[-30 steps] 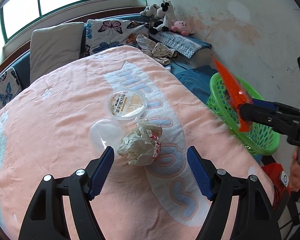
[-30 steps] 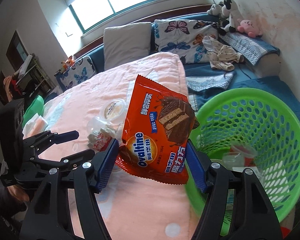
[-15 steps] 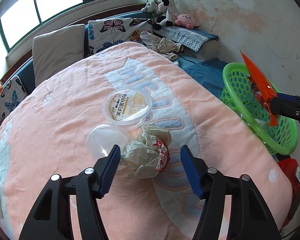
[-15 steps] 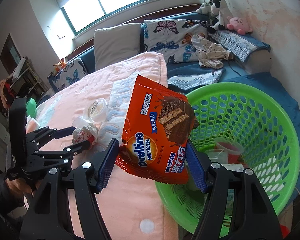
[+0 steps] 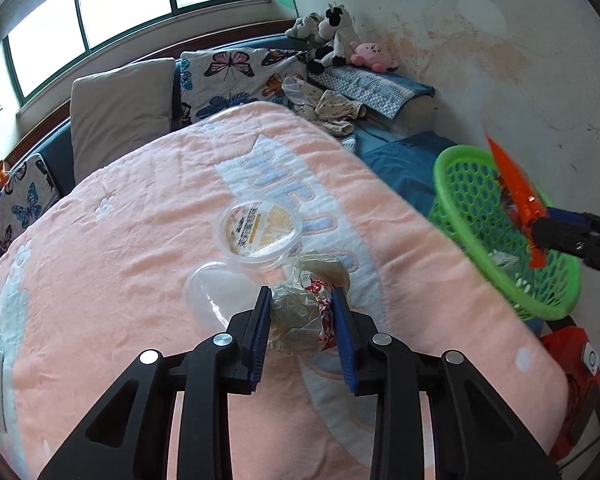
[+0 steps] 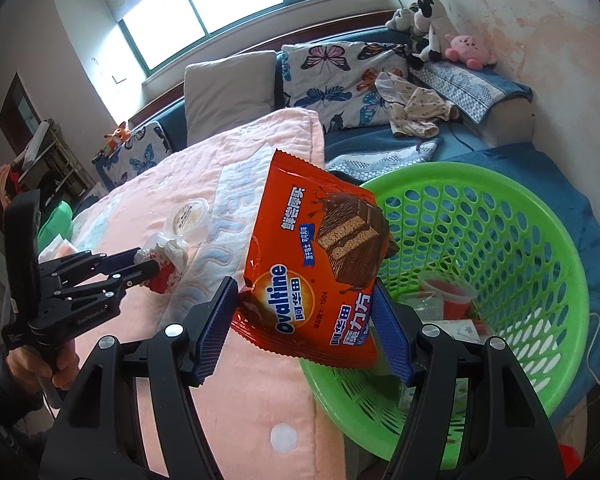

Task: Collect trash
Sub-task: 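Carry the Ovaltine wrapper over the basket with the right tool while the left tool grasps crumpled plastic, then drop the wrapper into the basket with the right tool while the left tool drops the crumpled plastic, then grasp the round food tub with the right tool, then carry the food tub toward the basket with the right tool while the left tool grasps the clear plastic cup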

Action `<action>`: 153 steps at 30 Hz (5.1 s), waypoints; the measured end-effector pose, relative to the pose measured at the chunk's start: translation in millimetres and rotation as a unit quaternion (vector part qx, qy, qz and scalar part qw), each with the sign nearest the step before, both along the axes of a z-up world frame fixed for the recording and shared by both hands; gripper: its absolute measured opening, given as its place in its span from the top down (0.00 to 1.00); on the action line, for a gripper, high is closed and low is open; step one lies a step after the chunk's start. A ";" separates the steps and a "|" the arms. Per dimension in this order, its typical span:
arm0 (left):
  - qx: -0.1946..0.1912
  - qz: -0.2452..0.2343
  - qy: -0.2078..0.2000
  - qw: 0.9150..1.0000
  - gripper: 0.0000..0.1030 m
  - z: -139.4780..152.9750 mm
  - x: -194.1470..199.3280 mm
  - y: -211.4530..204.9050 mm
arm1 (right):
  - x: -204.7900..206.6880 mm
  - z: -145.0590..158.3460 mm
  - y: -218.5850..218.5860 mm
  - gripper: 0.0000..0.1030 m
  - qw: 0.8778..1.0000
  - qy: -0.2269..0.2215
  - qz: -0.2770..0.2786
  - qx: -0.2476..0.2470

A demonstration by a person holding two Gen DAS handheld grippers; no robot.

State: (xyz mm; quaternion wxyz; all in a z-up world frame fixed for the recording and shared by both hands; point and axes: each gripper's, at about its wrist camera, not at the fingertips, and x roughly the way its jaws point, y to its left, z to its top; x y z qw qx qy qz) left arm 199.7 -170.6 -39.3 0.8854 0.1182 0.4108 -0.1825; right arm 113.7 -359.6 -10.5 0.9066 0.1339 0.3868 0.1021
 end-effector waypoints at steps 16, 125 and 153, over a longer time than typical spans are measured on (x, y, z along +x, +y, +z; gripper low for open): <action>-0.045 -0.073 0.024 0.996 0.71 37.6 -12.6 -76.9 | -18.2 -8.8 -45.5 0.33 0.999 0.015 -0.037 -0.017; -0.068 0.152 0.036 0.985 0.28 4.0 12.3 146.7 | 185.5 -53.3 192.4 0.23 0.984 0.075 0.131 -0.092; -0.024 0.067 0.055 0.996 0.19 -22.8 43.9 62.6 | 114.7 -26.3 105.7 0.61 0.993 0.050 0.095 -0.042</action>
